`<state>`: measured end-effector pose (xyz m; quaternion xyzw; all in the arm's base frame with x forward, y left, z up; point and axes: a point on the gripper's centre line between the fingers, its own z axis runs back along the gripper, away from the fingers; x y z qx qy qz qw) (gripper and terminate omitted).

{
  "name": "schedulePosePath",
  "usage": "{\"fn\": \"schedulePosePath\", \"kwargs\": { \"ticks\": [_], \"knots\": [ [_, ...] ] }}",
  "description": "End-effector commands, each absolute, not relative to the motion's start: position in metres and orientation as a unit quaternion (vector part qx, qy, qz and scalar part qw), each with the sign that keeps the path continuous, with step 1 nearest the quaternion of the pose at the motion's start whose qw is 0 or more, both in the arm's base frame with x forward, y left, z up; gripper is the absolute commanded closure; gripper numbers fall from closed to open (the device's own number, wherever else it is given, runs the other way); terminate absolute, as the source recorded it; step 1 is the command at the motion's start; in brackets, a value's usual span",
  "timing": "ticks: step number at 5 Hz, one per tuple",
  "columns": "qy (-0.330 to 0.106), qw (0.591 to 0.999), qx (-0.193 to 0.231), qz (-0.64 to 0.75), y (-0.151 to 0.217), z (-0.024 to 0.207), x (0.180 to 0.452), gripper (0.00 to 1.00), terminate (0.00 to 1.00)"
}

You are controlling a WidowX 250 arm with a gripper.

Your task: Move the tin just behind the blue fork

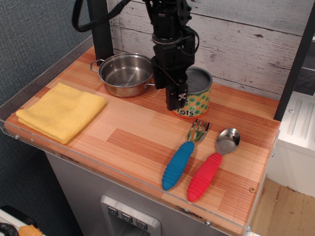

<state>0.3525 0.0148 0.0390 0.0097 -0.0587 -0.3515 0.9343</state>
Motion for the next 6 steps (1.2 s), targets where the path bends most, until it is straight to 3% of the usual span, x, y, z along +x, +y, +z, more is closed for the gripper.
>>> {"fn": "schedulePosePath", "kwargs": {
  "ticks": [1,3,5,6],
  "knots": [
    [-0.095,0.922,0.015,-0.375,-0.001,0.065,0.382,0.00,0.00],
    [-0.092,0.923,0.020,-0.374,-0.009,0.075,0.378,0.00,0.00],
    [-0.073,0.949,0.035,-0.303,0.009,0.113,0.349,0.00,0.00],
    [-0.069,0.965,0.015,-0.253,0.020,0.133,0.343,0.00,0.00]
  ]
}}
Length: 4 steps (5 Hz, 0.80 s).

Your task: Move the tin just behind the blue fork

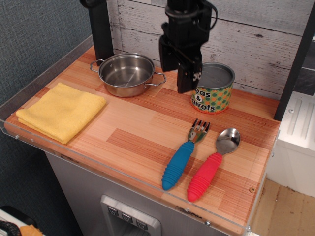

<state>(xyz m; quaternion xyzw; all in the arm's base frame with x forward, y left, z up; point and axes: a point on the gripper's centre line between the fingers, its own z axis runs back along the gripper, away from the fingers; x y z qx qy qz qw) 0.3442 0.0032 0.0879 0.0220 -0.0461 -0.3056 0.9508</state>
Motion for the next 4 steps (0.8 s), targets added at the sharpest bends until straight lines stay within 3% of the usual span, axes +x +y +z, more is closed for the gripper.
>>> {"fn": "schedulePosePath", "kwargs": {
  "ticks": [1,2,4],
  "knots": [
    [-0.078,0.980,-0.012,-0.180,0.033,0.145,0.339,0.00,0.00],
    [-0.092,0.988,0.013,-0.121,0.047,0.152,0.339,0.00,0.00],
    [-0.094,0.996,0.013,0.006,0.082,0.153,0.348,0.00,0.00]
  ]
}}
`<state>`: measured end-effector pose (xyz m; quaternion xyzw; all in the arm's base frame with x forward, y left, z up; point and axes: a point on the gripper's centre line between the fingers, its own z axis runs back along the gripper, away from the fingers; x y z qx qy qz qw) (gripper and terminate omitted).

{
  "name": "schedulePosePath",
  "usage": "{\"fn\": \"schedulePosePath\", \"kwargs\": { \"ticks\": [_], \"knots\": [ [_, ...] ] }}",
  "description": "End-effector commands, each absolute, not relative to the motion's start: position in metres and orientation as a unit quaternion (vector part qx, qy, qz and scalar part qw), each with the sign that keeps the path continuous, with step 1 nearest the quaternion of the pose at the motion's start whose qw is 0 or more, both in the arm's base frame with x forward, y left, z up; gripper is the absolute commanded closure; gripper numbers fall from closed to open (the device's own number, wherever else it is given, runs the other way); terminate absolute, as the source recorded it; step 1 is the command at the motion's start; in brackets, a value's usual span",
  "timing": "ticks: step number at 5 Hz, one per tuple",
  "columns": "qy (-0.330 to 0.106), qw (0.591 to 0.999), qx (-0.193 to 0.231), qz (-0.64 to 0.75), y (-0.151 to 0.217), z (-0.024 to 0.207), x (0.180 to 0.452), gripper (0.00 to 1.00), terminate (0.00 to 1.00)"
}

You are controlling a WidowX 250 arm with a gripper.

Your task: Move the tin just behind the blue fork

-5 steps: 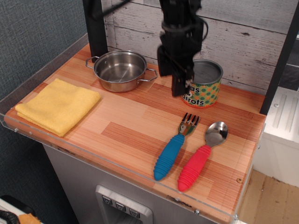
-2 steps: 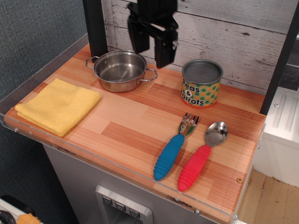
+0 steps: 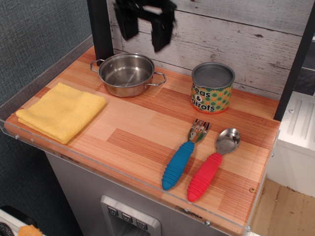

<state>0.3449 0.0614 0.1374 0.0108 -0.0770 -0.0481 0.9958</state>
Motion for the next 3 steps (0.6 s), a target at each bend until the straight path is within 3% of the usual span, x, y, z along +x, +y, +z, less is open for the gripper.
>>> {"fn": "schedulePosePath", "kwargs": {
  "ticks": [1,2,3],
  "knots": [
    [-0.088,0.995,0.017,0.052,0.104,0.147,0.346,0.00,0.00],
    [-0.109,0.992,-0.016,0.058,0.123,0.148,0.341,0.00,0.00],
    [-0.109,0.992,-0.016,0.058,0.123,0.148,0.341,0.00,1.00]
  ]
}}
